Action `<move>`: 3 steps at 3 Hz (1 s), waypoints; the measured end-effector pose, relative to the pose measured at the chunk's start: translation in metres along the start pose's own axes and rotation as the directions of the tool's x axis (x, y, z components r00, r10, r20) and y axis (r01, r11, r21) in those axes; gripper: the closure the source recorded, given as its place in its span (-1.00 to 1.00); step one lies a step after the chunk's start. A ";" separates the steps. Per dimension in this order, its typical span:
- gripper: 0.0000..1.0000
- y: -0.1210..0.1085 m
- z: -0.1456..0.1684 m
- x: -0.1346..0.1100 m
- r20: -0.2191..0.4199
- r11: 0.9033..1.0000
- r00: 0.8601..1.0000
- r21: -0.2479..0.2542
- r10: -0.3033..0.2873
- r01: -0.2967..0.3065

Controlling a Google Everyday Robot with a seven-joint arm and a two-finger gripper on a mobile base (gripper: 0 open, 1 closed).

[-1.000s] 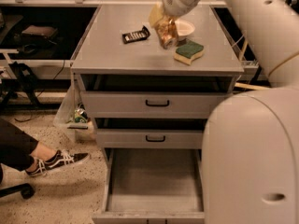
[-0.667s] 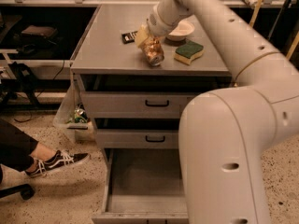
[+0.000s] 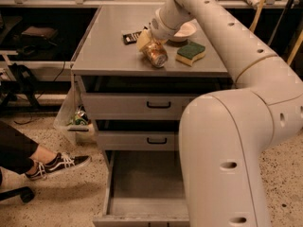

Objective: Pick orange can from bottom drawer and place on counter

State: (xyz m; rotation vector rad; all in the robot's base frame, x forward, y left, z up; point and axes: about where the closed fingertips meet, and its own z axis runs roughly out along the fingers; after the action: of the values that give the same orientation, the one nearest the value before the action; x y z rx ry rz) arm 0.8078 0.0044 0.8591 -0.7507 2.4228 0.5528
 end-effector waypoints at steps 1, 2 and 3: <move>0.16 0.000 0.000 0.000 0.000 1.000 1.000 0.000 0.000 0.000; -0.30 0.000 0.000 0.000 0.000 1.000 1.000 0.000 0.000 0.000; -0.77 0.000 0.000 0.000 0.000 1.000 1.000 0.000 0.000 0.000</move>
Offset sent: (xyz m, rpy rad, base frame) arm 0.0000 0.0000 0.0000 0.0000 0.0000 0.0000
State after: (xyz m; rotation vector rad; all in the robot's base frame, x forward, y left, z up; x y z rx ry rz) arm 0.8078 0.0045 0.8590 -0.7508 2.4229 0.5528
